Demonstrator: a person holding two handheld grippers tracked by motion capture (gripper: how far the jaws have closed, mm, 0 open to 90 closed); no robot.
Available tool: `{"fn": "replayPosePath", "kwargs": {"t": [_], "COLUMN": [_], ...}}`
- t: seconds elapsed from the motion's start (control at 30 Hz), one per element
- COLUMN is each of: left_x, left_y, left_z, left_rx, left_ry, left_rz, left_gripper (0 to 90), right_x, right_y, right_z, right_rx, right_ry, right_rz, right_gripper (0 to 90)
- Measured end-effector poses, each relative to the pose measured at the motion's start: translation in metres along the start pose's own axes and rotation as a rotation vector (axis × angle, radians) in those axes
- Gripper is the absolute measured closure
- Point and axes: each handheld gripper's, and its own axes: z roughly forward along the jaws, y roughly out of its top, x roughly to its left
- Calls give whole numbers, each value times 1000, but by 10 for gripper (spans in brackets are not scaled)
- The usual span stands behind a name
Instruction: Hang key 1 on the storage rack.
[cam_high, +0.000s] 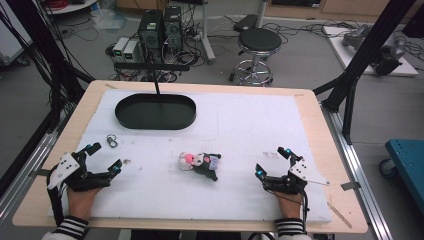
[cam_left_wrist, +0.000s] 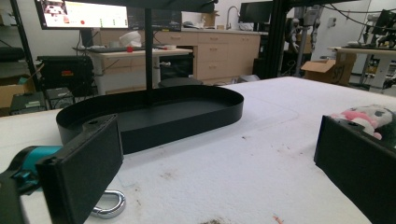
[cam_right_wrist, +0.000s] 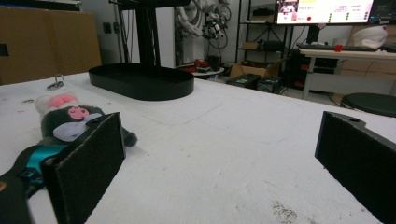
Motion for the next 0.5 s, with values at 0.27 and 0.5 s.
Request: {"fn": "replayPosePath", "kwargs": {"t": [0.27, 0.5], "left_x": [0, 2], "left_y": [0, 0], "left_z": [0, 0], "left_rx": [0, -2], "left_ry": [-4, -4], "left_rz": [6, -13], "left_gripper": [18, 17], "right_x": [-1, -2], "right_y": [0, 0], "right_z": [-1, -1], "right_rx": [-4, -7], "right_ry": [-8, -10], "right_rz": [20, 33], "right_gripper": [9, 9]}}
